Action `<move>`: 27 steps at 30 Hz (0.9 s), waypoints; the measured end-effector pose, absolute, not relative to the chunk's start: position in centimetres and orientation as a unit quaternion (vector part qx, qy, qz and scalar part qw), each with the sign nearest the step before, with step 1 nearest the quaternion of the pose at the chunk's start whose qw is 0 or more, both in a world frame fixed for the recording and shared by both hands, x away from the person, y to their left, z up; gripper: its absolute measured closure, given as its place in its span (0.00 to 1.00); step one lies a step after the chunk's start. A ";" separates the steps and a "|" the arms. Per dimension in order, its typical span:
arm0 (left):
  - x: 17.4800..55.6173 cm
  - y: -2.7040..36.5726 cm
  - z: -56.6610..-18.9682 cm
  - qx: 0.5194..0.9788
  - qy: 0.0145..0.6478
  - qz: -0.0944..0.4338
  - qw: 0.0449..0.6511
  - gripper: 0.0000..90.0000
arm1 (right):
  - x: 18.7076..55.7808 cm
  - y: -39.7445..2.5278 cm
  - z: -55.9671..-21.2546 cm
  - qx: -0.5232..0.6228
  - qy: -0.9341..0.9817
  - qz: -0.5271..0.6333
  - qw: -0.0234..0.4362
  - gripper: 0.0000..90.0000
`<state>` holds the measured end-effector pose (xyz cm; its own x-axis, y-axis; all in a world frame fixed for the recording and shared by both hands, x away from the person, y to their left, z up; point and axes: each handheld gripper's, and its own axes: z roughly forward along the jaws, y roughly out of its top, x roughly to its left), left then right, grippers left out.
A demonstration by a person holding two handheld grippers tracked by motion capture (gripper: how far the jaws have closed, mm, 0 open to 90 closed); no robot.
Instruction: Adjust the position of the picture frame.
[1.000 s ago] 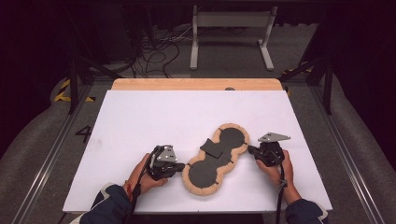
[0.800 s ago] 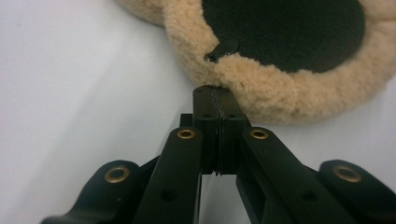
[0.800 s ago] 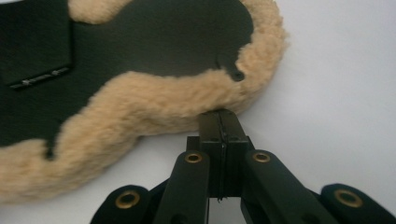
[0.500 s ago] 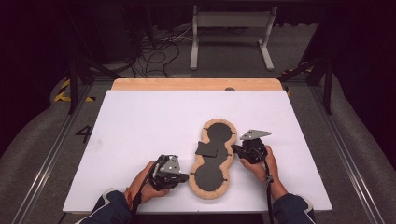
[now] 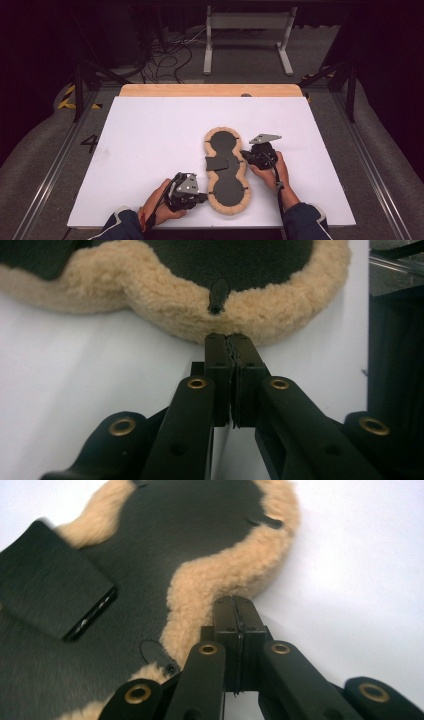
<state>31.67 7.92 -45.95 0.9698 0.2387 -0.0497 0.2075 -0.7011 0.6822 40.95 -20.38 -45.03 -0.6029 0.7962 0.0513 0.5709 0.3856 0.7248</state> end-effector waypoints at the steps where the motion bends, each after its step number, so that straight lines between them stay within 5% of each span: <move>1: 31.5 7.8 -46.0 0.922 0.122 0.021 0.368 0.97 | 41.2 -20.0 -45.1 0.418 0.817 0.366 0.156 1.00; 8: 31.2 7.4 -46.0 0.922 0.117 0.020 0.369 0.96 | 40.9 -19.3 -44.6 0.380 0.849 0.321 0.178 1.00; 23: 30.6 6.1 -46.0 0.922 0.110 0.026 0.370 0.94 | 37.6 -22.5 -44.9 0.365 0.858 0.342 0.115 1.00; 27: 30.5 6.0 -46.0 0.922 0.106 0.029 0.371 0.95 | 38.1 -20.9 -44.9 0.348 0.866 0.330 0.143 1.00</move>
